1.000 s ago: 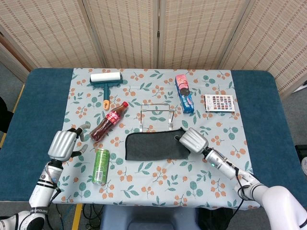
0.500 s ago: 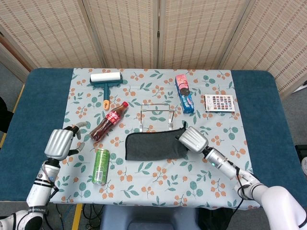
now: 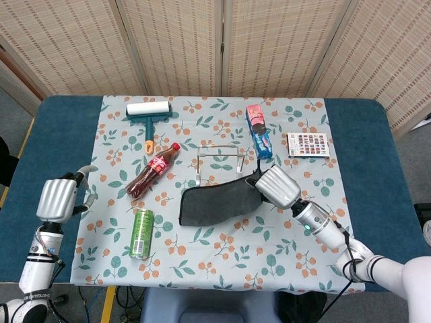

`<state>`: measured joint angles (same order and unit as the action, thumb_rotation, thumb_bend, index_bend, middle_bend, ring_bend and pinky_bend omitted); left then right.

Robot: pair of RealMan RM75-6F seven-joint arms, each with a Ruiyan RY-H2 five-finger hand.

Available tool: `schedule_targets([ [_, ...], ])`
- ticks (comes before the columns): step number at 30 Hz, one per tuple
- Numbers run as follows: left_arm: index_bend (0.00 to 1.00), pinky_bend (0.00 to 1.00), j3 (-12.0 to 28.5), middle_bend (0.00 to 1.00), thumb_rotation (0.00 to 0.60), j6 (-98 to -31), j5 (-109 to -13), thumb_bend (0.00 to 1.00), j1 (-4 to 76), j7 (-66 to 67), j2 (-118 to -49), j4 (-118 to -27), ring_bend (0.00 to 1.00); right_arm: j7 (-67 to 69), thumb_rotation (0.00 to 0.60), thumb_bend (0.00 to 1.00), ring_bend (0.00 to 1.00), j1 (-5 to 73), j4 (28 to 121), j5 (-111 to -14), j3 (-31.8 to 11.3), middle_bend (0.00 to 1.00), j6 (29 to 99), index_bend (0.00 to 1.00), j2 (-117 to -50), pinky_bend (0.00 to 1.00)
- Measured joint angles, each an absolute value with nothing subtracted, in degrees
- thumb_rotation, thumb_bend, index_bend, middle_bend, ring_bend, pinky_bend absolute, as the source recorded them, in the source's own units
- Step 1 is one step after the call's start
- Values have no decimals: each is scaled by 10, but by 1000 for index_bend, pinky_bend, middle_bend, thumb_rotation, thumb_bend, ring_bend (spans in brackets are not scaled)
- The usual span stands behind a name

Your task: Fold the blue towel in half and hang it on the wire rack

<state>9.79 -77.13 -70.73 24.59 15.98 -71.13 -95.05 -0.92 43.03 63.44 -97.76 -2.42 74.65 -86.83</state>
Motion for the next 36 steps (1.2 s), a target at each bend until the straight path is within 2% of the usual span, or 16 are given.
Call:
schedule_targets([
  [6, 243, 602, 92, 520, 600, -795, -721, 289, 226, 162, -695, -950, 437, -85, 600, 427, 883, 435, 774, -948, -73, 913, 748, 801, -795, 1000],
  [15, 243, 578, 83, 508, 600, -810, -736, 289, 202, 148, -682, -957, 425, -180, 600, 428, 883, 442, 882, -881, -136, 915, 722, 806, -728, 1000],
  [25, 242, 575, 81, 498, 600, -814, -742, 289, 188, 139, -678, -959, 415, -227, 600, 428, 883, 489, 881, -799, -183, 915, 654, 807, -745, 1000],
  [36, 232, 575, 79, 489, 600, -809, -743, 289, 177, 126, -674, -954, 407, -274, 600, 428, 883, 563, 800, -699, -225, 915, 587, 808, -809, 1000],
])
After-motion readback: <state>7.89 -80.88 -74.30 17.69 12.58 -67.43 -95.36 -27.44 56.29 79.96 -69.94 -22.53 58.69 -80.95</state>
